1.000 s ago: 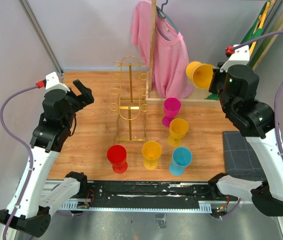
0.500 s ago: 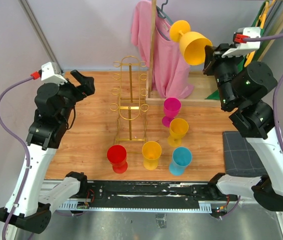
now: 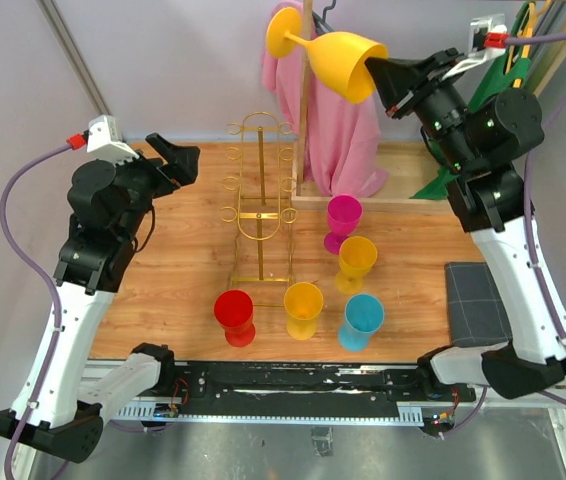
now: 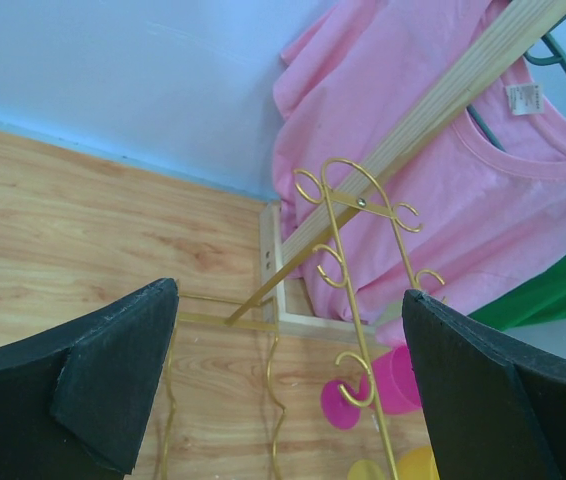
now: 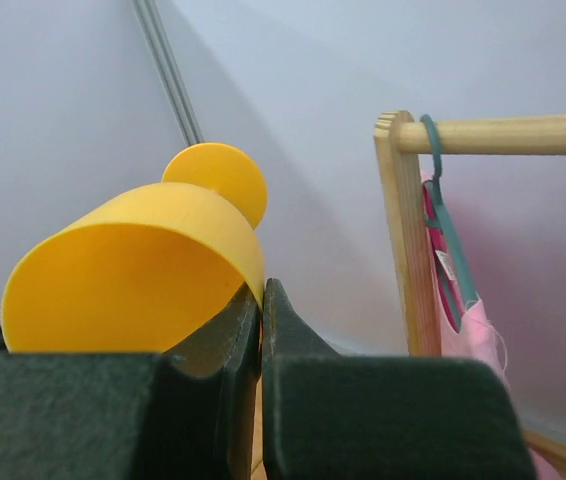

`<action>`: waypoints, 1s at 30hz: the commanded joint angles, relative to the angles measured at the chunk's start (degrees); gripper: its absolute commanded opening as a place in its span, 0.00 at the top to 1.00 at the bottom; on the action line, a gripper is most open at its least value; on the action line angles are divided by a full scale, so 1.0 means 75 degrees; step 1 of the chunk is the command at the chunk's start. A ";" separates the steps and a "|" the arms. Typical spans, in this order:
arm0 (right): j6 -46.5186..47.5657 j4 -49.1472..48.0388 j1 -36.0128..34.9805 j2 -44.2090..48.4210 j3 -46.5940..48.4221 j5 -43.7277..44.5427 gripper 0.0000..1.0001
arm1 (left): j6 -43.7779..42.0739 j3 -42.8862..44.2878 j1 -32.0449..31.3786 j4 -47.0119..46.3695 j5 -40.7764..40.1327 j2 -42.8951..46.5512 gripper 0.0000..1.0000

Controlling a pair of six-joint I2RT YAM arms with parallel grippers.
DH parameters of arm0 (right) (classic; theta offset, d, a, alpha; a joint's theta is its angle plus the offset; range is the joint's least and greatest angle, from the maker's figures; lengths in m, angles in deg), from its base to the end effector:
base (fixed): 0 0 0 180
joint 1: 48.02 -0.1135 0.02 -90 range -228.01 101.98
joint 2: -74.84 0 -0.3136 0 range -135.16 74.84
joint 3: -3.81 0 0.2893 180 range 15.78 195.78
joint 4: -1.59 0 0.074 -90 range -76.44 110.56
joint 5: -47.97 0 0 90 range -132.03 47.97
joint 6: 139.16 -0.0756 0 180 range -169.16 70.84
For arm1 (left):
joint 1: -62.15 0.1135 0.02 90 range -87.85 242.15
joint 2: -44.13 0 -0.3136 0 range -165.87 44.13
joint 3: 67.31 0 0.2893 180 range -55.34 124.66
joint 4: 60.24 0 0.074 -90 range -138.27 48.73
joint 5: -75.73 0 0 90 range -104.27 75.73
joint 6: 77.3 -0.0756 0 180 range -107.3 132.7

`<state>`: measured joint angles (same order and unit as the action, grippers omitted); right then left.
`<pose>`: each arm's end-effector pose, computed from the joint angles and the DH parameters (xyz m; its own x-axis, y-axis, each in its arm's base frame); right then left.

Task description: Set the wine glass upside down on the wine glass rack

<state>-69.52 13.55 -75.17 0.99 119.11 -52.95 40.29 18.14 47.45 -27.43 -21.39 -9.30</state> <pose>0.2414 0.1399 0.6792 0.2037 0.4884 -0.8485 -0.7100 0.6704 0.2154 0.2224 -0.0487 0.5167 -0.0729 -0.4560 -0.8870 0.1107 0.8802 -0.4616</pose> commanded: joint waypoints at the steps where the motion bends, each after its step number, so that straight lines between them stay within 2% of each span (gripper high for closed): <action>1: -0.2891 -0.1690 0.1219 -0.0328 -0.0131 -0.2107 0.99 | 0.0074 0.0285 0.0053 -0.0261 0.0211 0.0038 0.01; 6: -0.3749 -0.2258 0.1538 -0.0589 -0.0257 -0.2790 0.99 | 0.0114 0.0205 0.0050 -0.0256 0.0167 0.0122 0.01; 15: -0.6604 -0.4829 0.2117 -0.1521 -0.0363 -0.4246 0.99 | 0.0116 0.0503 0.0051 -0.0343 0.0512 -0.0142 0.01; 17: -0.6720 -0.5571 0.2135 -0.1784 -0.0332 -0.4492 0.99 | 0.0148 0.0579 0.0061 -0.0429 0.0697 -0.0219 0.01; 18: -0.7411 -0.5916 0.2143 -0.1916 -0.0325 -0.4593 0.99 | 0.0177 0.0642 0.0072 -0.0501 0.0867 -0.0276 0.01; 21: -0.8023 -0.6548 0.2165 -0.2202 -0.0327 -0.4809 0.99 | 0.0293 0.0883 0.0187 -0.0703 0.1652 -0.0509 0.01; 26: -0.8280 -0.7020 0.2157 -0.2298 -0.0659 -0.4969 0.99 | 0.0784 0.1346 0.0729 -0.1110 0.3768 -0.1119 0.01; 30: -0.8254 -0.7138 0.2195 -0.2195 -0.0933 -0.5066 0.99 | 0.1581 0.1223 0.1139 -0.1930 0.4790 -0.1434 0.01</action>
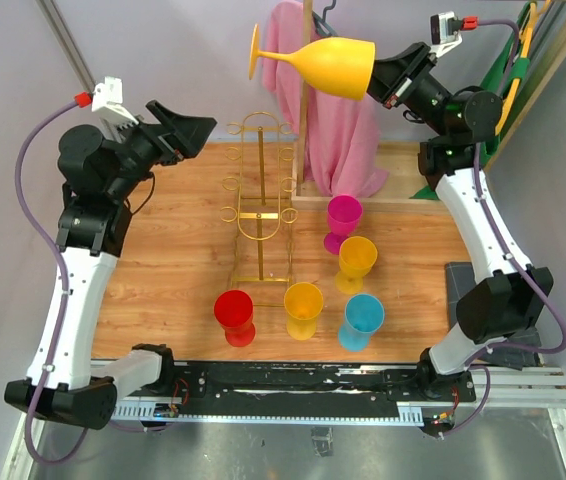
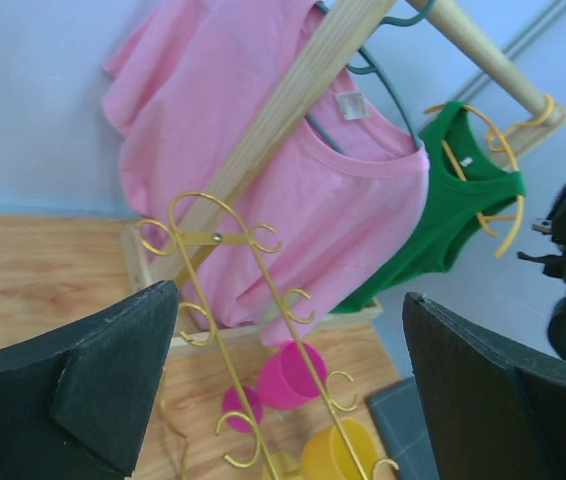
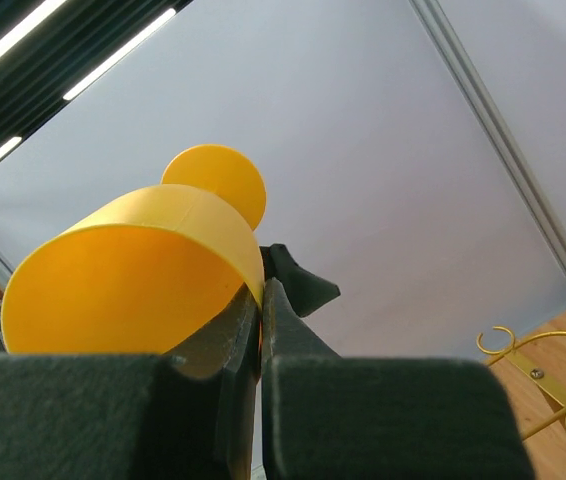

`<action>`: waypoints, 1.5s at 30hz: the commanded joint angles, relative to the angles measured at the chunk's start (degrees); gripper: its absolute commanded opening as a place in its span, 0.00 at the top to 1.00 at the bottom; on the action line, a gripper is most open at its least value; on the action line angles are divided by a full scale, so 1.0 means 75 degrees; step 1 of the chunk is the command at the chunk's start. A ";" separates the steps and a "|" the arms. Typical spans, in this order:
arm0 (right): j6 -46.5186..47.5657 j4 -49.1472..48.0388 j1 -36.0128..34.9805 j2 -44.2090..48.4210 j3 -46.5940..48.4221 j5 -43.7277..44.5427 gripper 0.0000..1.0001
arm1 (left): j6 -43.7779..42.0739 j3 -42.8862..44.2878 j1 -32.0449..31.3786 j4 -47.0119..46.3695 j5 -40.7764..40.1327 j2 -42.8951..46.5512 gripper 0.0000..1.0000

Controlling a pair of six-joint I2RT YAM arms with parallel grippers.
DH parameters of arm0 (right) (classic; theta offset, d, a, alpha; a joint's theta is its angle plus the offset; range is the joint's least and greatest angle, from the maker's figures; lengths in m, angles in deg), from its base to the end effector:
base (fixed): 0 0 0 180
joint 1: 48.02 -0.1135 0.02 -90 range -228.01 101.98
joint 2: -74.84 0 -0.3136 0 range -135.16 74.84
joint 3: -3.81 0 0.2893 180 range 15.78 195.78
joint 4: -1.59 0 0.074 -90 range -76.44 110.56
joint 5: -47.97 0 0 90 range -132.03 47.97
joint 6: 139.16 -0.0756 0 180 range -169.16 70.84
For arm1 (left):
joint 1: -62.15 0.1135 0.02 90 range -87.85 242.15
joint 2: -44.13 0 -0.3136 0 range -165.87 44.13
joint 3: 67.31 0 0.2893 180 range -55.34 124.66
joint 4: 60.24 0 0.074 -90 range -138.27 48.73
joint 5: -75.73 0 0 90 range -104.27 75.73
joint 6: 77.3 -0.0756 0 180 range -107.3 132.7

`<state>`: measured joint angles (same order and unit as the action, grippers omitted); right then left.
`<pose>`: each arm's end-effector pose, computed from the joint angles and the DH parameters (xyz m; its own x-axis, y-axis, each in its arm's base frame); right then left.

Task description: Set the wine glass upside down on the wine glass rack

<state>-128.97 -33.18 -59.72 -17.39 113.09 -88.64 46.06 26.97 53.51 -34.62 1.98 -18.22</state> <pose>0.3675 0.1322 0.6107 -0.4339 0.6006 -0.6716 -0.8601 -0.0540 0.5073 0.2595 -0.0608 0.5604 -0.1398 -0.5128 -0.8471 0.4099 0.7488 -0.5209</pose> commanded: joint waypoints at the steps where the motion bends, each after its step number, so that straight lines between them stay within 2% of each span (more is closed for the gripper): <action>1: -0.0333 -0.0930 0.0156 0.0261 -0.0154 -0.0369 0.99 | 0.1198 -0.0063 0.0455 -0.1317 0.2018 -0.0343 0.01; 6: -0.0417 -0.1008 0.0234 0.0259 -0.0100 -0.0658 0.99 | 0.3576 -0.1010 0.1054 -0.4251 0.3481 -0.0769 0.02; 7: -0.0432 -0.1019 0.0233 0.0251 -0.0081 -0.0707 0.99 | 0.3937 -0.1159 0.1088 -0.4989 0.3622 -0.0869 0.02; 10: -0.0597 -0.1226 0.0229 0.0182 -0.0054 -0.0834 0.99 | 0.4810 -0.1249 0.1094 -0.6174 0.3911 -0.1148 0.02; 13: -0.0952 -0.1647 0.0231 0.0055 -0.0062 -0.0863 0.99 | 0.6221 -0.1486 0.1094 -0.7990 0.4114 -0.1449 0.02; 18: -0.1659 -0.2443 0.0180 -0.0252 0.0021 -0.0820 0.99 | 0.9218 -0.1676 0.1095 -1.1593 0.3976 -0.2277 0.03; 22: -0.1753 -0.2560 -0.0098 -0.0539 0.0238 -0.0877 0.99 | 1.0654 -0.1586 0.1094 -1.3252 0.3668 -0.2720 0.06; 28: -0.1132 -0.1972 -0.0671 -0.0812 0.0658 -0.1056 0.99 | 1.1391 -0.1856 0.1085 -1.3999 0.3429 -0.2690 0.06; 32: -0.1089 -0.1849 -0.0893 -0.1115 0.0908 -0.1002 0.99 | 1.1995 -0.1992 0.1029 -1.4575 0.3242 -0.2711 0.07; 37: -0.0996 -0.1709 -0.1216 -0.1418 0.1262 -0.0982 0.99 | 1.2125 -0.2203 0.0977 -1.4548 0.3138 -0.2644 0.09; 45: -0.0913 -0.1697 -0.1551 -0.1771 0.1490 -0.0911 0.99 | 1.3076 -0.2411 0.0954 -1.5386 0.2519 -0.2784 0.12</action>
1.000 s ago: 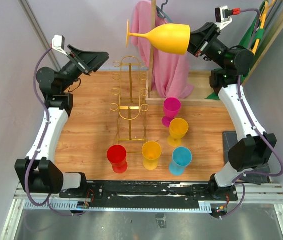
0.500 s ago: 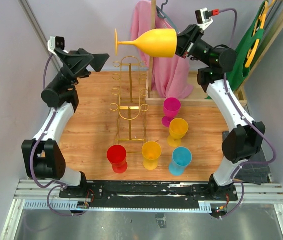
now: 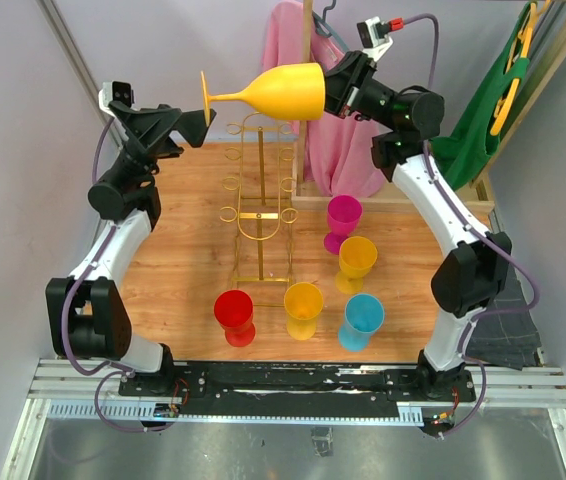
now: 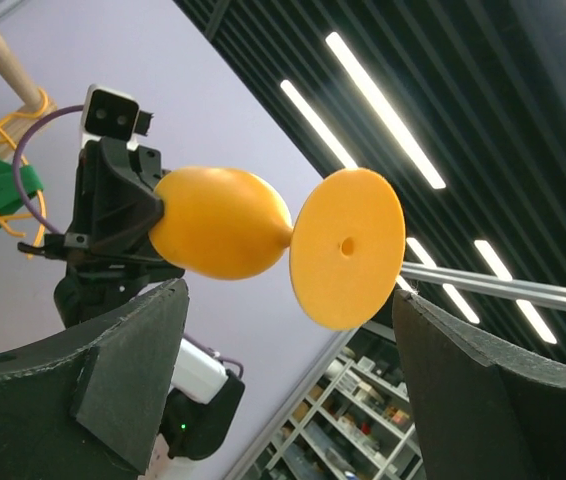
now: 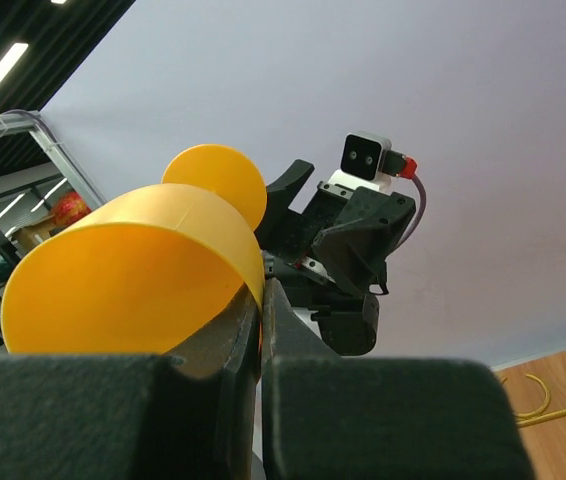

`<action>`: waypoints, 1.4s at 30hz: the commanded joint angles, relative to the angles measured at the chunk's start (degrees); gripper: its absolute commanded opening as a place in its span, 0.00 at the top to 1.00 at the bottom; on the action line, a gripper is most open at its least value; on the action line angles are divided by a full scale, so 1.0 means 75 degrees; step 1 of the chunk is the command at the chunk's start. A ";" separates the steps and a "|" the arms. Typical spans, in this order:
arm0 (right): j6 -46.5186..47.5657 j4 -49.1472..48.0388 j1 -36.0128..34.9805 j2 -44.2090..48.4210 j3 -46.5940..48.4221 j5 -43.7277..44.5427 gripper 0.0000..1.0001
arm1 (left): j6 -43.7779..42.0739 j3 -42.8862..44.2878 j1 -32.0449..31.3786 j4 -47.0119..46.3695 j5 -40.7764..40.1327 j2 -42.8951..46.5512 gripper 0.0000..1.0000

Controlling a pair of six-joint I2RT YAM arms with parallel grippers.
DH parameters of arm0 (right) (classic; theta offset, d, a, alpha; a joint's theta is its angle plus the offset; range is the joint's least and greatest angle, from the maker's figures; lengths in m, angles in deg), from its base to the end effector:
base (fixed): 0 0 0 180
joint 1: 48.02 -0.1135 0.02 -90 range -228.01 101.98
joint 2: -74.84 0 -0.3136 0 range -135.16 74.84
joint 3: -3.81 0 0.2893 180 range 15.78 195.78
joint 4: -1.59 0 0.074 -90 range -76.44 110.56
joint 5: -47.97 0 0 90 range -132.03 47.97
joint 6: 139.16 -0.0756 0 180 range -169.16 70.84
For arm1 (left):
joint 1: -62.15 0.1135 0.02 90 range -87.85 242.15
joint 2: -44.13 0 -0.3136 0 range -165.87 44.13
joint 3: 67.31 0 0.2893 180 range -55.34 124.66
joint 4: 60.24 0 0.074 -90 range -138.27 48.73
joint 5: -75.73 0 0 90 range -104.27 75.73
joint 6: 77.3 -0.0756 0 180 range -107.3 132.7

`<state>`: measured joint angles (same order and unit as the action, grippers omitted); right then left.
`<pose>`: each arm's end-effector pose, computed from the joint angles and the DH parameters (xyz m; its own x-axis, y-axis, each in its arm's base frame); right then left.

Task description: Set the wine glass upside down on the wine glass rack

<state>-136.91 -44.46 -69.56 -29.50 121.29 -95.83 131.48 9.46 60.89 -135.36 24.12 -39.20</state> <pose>0.3870 0.2184 0.5850 -0.5695 0.4097 -0.7126 -0.8219 -0.2995 0.4846 0.3186 -0.0540 0.5160 -0.6620 -0.6726 -0.3307 0.6981 -0.3928 -0.5987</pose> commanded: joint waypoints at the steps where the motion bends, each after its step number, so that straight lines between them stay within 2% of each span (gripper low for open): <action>1: 0.0144 -0.0187 -0.0286 -0.0222 0.0472 0.0048 0.99 | 0.1760 -0.0084 -0.0032 -0.1974 -0.0461 0.0023 0.13; 9: 0.0158 -0.0070 -0.0507 -0.0654 0.1047 0.0072 0.99 | 0.2052 -0.0140 -0.0032 -0.1974 -0.0595 0.0283 0.21; 16: 0.0142 0.0032 -0.0515 -0.0949 0.1540 0.0009 0.99 | 0.2192 -0.0109 -0.0042 -0.1959 -0.0800 0.0529 0.33; 25: -0.0263 -0.0151 -0.0571 -0.1608 0.2200 -0.0036 0.99 | 0.2333 -0.0150 -0.0211 -0.1959 -0.0961 0.0716 0.37; 31: -0.0303 -0.0198 -0.0620 -0.1655 0.2221 -0.0077 0.99 | 0.2404 -0.0158 -0.0278 -0.1964 -0.0959 0.0694 0.43; 34: -0.0409 -0.0326 -0.0632 -0.1692 0.2283 -0.0137 0.99 | 0.2449 -0.0144 -0.0287 -0.1969 -0.0970 0.0664 0.59; 37: -0.0569 -0.0496 -0.0632 -0.1748 0.2362 -0.0178 0.99 | 0.2521 -0.0132 -0.0289 -0.1975 -0.0998 0.0646 0.59; 39: -0.0622 -0.0545 -0.0632 -0.1769 0.2370 -0.0196 0.99 | 0.2543 -0.0132 -0.0289 -0.1993 -0.1031 0.0643 0.65; 42: -0.0651 -0.0604 -0.0632 -0.1770 0.2322 -0.0196 0.99 | 0.2520 -0.0110 -0.0289 -0.1993 -0.1052 0.0663 0.70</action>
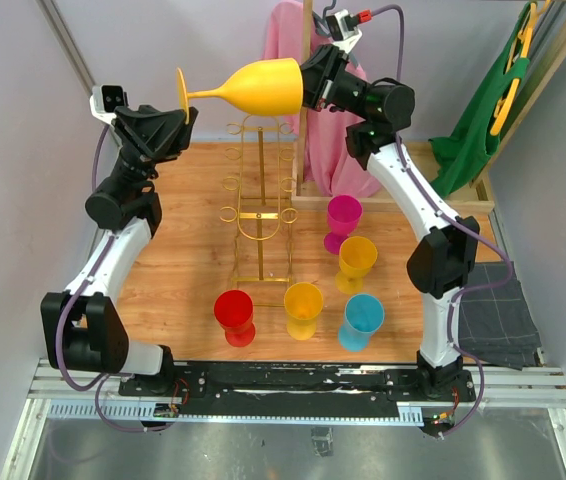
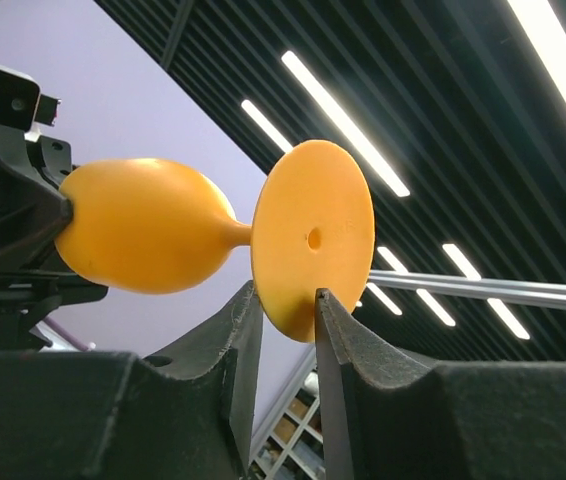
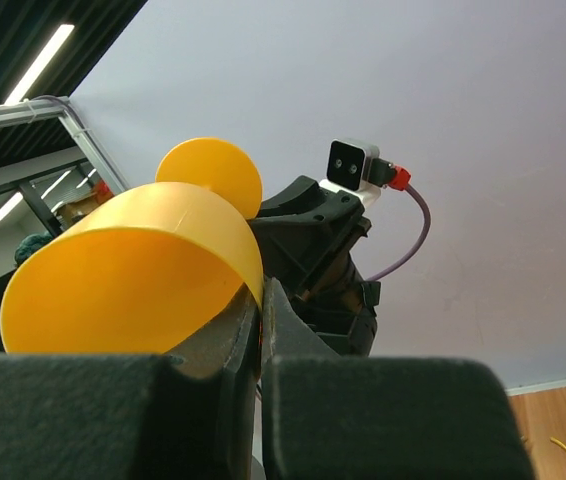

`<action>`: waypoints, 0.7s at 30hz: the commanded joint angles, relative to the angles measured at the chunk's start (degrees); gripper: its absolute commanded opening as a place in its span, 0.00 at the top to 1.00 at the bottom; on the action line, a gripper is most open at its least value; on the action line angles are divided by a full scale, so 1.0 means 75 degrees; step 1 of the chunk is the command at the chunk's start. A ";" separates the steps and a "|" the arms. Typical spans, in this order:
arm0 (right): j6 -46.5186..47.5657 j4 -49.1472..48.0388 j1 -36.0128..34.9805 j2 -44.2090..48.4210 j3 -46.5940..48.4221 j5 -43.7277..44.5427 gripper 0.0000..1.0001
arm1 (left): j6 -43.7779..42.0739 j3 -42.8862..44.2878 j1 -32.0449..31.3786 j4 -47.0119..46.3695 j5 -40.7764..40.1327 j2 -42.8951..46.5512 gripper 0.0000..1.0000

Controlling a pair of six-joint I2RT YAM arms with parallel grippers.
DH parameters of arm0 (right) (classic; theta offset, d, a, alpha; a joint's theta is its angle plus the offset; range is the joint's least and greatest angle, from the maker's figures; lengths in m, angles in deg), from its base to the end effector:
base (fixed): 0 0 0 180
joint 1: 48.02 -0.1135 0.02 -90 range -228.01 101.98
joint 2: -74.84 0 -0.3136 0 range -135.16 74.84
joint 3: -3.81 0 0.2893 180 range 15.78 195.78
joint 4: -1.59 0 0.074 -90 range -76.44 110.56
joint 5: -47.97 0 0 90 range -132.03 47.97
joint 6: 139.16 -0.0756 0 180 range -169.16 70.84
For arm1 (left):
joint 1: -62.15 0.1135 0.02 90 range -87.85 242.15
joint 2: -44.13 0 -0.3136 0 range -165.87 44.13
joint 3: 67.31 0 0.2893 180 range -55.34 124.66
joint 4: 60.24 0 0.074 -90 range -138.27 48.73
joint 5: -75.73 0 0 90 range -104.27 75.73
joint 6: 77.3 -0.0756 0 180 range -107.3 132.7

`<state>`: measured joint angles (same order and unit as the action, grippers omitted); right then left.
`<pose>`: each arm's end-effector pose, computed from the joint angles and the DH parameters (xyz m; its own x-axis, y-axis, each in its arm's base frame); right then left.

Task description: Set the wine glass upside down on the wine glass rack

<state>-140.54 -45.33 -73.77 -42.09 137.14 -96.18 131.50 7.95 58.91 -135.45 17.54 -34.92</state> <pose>0.4171 0.2692 0.5805 -0.6015 0.3599 -0.7132 -0.7905 -0.3970 0.4663 0.2904 -0.0564 0.5333 -0.6449 -0.7094 -0.2843 0.7254 -0.4511 -0.5199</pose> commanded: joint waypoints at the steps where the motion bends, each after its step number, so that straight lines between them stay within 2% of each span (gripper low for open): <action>1: -0.0168 -0.0497 -0.0069 -0.0094 0.0199 -0.0139 0.99 | 0.2506 0.0100 -0.0024 -0.1982 -0.0166 0.0097 0.76; 5: -0.0185 -0.0515 -0.0069 -0.0101 0.0200 -0.0122 0.99 | 0.2488 0.0137 -0.0024 -0.1963 -0.0163 0.0130 0.98; 6: -0.0181 -0.0521 -0.0069 -0.0107 0.0210 -0.0124 0.99 | 0.2488 0.0145 -0.0024 -0.1969 -0.0163 0.0134 1.00; 11: -0.0180 -0.0518 -0.0059 -0.0102 0.0224 -0.0150 0.98 | 0.2402 0.0357 -0.0024 -0.1979 -0.0164 0.0145 1.00; 16: -0.0158 -0.0506 -0.0030 -0.0065 0.0216 -0.0182 0.84 | 0.2328 0.0732 -0.0024 -0.1993 -0.0162 0.0133 1.00; 18: -0.0145 -0.0503 -0.0003 -0.0037 0.0204 -0.0172 0.82 | 0.2305 0.0811 -0.0024 -0.1993 -0.0180 0.0133 1.00; 21: -0.0133 -0.0513 0.0061 0.0039 0.0109 -0.0123 0.70 | 0.2322 0.0841 -0.0024 -0.1983 -0.0318 0.0123 1.00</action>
<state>-141.43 -45.77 -74.04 -43.09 137.12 -96.10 131.57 12.28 57.83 -135.60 19.05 -34.72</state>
